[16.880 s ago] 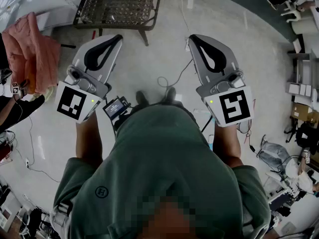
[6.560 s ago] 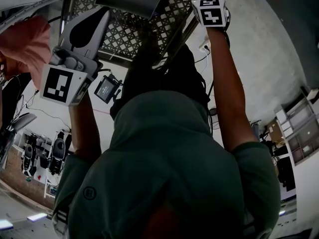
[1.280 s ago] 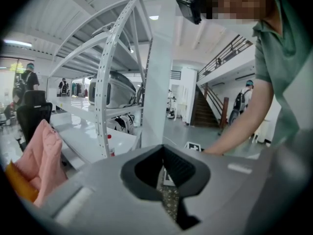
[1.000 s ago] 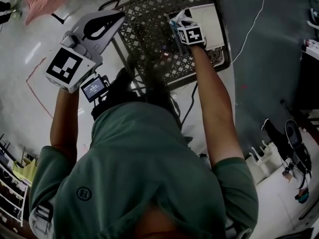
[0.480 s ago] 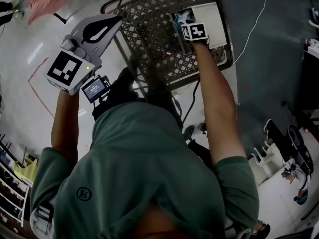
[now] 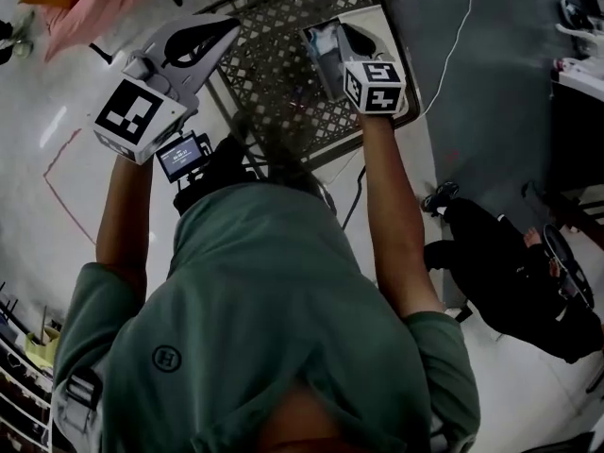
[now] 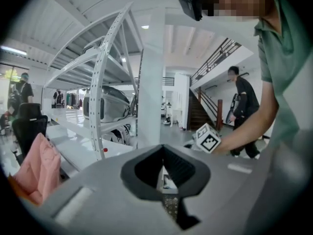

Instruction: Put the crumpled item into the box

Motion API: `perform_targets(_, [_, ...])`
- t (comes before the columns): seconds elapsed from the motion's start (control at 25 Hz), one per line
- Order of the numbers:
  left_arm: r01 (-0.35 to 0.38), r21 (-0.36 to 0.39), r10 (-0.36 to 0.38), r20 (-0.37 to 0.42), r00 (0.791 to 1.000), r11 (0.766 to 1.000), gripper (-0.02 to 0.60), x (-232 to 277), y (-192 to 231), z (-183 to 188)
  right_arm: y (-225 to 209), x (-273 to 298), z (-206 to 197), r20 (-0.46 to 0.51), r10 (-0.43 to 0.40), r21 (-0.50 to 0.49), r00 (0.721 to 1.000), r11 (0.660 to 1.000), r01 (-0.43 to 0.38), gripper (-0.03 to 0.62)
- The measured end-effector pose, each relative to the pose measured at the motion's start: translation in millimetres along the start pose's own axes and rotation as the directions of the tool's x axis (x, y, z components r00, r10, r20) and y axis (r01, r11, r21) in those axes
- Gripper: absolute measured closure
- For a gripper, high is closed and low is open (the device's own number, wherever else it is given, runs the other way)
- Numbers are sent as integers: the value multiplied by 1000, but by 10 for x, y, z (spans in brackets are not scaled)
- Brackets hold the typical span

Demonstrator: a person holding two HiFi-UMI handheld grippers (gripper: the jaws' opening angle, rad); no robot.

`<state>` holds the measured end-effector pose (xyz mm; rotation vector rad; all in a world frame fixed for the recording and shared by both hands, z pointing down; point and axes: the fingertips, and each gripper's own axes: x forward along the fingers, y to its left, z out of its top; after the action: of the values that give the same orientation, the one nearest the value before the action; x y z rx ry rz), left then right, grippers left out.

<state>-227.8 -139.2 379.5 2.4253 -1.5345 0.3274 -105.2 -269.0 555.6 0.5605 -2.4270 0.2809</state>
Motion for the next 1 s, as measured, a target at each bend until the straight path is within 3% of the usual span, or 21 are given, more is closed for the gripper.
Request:
perform_targets(0.16, [14,36,-15,24,1000,999,578,-124,-82,164,331,-746,860,226,-22,-49,974,998,34,588])
perform_targets(0.32, [34,67,-37,47,998,997,578,-42,-91,210,436,-1262,1329,360,-41,-96,932,992,81,588])
perform_targets(0.64, [87,99,-94,69,993,991,578,256,-116,207,415,-1932,1571,470,-102,-120,877,977,178,588])
perform_targets(1.0, [151,135,-162,79,984,979,578,336,-332,465,555,-2590,1680,504,-157,-96,849,967,236,589])
